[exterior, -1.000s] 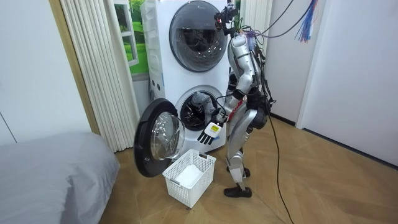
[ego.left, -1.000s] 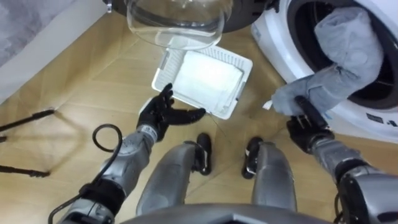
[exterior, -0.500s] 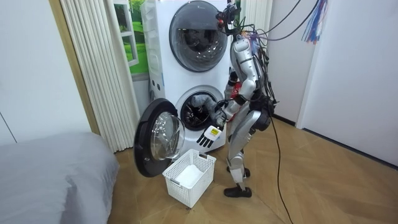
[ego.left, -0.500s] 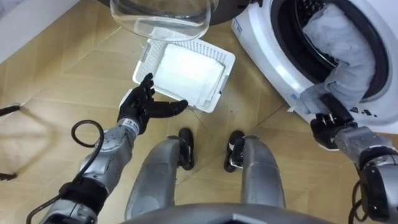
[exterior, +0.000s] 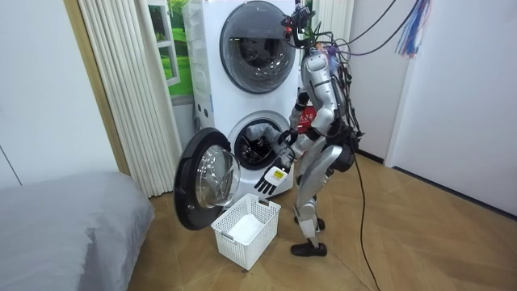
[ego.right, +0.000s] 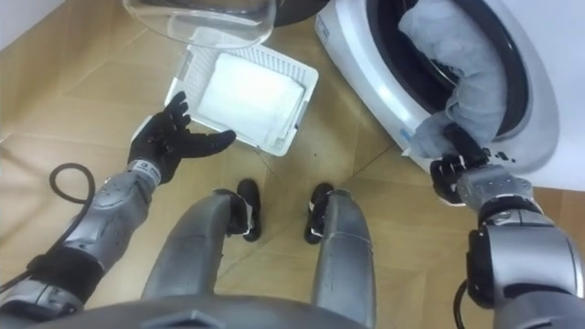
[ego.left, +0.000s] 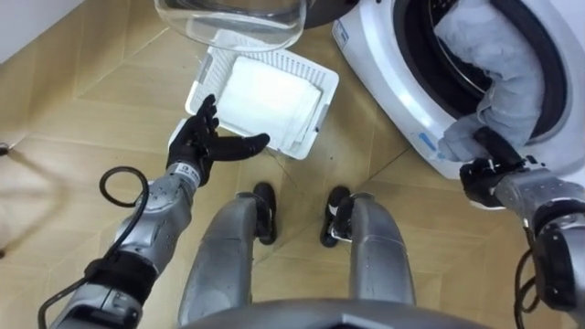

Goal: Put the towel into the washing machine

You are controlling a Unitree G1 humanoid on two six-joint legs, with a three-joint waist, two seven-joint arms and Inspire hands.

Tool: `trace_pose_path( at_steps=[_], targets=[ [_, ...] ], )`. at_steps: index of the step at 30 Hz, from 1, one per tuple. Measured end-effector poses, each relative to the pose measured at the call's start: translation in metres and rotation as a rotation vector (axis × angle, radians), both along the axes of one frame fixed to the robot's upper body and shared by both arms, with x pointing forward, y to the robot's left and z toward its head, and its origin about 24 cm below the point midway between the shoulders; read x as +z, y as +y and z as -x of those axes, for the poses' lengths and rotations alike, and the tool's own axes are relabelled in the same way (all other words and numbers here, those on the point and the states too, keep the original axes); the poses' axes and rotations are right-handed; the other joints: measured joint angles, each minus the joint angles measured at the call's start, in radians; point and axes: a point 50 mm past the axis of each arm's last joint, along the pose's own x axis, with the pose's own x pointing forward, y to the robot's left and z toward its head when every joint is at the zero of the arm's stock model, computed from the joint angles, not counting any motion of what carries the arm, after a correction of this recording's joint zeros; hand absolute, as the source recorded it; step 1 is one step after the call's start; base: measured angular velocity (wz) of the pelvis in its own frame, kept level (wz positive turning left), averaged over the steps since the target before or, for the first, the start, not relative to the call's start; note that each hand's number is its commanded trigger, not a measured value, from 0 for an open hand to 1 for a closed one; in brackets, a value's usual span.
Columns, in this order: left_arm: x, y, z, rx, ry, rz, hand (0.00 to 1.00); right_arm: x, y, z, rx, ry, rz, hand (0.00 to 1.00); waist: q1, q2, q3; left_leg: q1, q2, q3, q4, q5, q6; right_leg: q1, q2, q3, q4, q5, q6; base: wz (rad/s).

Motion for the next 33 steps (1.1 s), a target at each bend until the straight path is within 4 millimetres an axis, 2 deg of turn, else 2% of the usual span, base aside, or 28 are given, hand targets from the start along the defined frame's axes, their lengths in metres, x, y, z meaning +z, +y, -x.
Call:
trace_pose_path(
  at_steps=[3,7,13,17,26,33],
  targets=[
    [-0.002,0.003,0.003,-0.007,0.014,-0.009,0.0,0.0,0.0,0.0,0.01,-0.005,0.007,1.0,0.004,0.003,-0.0001,-0.001,0.001,0.0,0.0,0.0,0.0,-0.001,0.0,-0.002,-0.002,0.001,-0.001,0.0],
    [0.0,0.003,0.001,-0.029,0.006,-0.011,0.0,0.003,-0.005,-0.001,0.053,-0.033,0.068,1.0,0.025,0.008,-0.0008,-0.015,0.003,0.004,0.0,0.0,0.0,-0.021,0.001,0.001,0.0,0.003,-0.005,-0.03],
    [0.002,0.001,-0.003,-0.073,0.0,0.0,0.0,0.007,-0.005,-0.007,0.165,-0.049,0.166,1.0,0.059,0.042,-0.0002,-0.017,0.023,0.004,0.011,-0.011,-0.011,-0.018,0.019,-0.002,-0.005,0.003,-0.013,-0.08],
    [0.0,-0.001,-0.007,-0.074,0.017,0.023,0.0,0.011,0.001,-0.015,0.212,-0.084,0.174,1.0,0.08,0.05,-0.0002,-0.017,0.034,0.005,0.017,-0.017,-0.021,-0.02,0.023,-0.002,0.0,-0.001,-0.024,-0.03],
    [0.0,0.001,-0.013,-0.07,0.02,0.011,0.0,0.017,0.005,-0.023,0.174,-0.13,0.135,1.0,0.077,0.05,0.0005,-0.021,0.036,0.008,0.027,-0.02,-0.03,-0.031,0.022,0.006,0.023,-0.013,-0.035,0.0],
    [0.001,0.001,-0.014,-0.044,0.021,0.018,0.0,0.026,0.0,-0.03,0.081,-0.121,0.126,1.0,0.064,0.049,0.001,-0.021,0.025,0.012,0.026,-0.02,-0.029,-0.038,0.007,0.009,0.04,-0.021,-0.033,0.03]
  ],
)
